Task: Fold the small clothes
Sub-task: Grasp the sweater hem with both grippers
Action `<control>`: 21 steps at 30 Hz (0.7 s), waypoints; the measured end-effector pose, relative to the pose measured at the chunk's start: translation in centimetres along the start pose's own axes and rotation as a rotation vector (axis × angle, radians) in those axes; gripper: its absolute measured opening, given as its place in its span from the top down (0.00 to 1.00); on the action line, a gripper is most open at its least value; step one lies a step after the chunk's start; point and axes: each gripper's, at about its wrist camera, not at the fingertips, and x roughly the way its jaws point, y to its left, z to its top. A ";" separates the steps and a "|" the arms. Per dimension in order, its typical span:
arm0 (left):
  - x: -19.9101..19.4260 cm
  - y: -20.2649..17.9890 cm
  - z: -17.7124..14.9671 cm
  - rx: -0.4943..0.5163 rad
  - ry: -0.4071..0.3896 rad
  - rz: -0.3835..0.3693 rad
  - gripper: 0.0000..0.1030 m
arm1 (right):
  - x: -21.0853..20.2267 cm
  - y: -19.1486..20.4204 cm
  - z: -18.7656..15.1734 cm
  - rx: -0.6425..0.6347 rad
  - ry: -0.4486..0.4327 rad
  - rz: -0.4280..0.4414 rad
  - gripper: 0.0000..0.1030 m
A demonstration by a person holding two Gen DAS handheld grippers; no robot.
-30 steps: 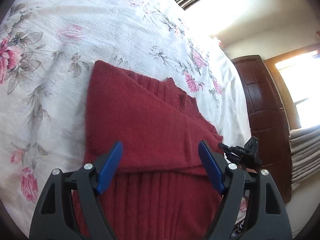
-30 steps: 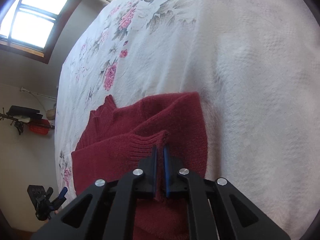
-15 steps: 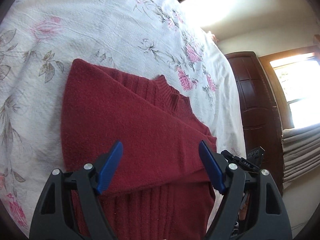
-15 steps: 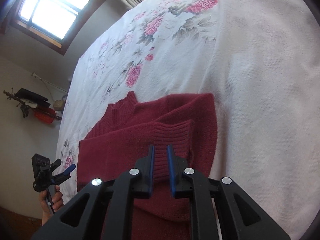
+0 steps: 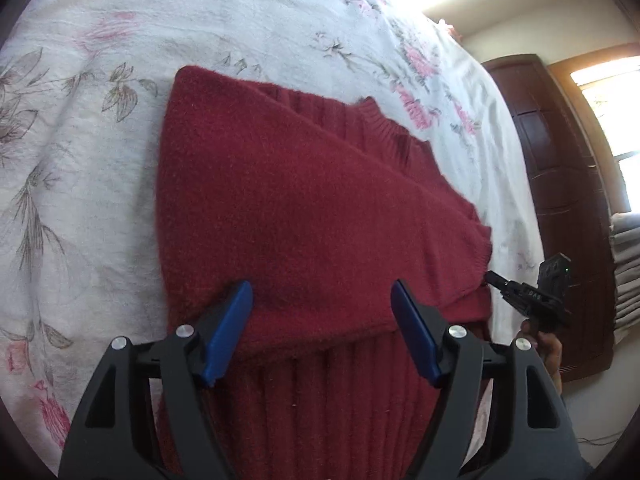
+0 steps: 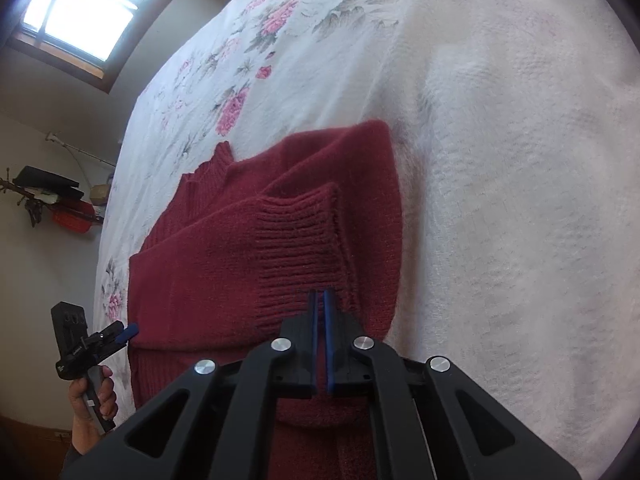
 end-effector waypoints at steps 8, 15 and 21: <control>-7.0 -0.3 -8.0 0.000 -0.047 -0.013 0.23 | -6.7 0.3 -6.5 -0.012 -0.031 0.145 0.66; -12.2 3.2 -23.5 0.028 0.090 0.100 0.23 | -11.9 -5.4 -22.4 0.029 0.089 0.116 0.58; -13.9 6.8 -31.0 -0.096 0.134 0.086 0.23 | -13.6 -8.6 -32.3 0.128 0.153 0.110 0.50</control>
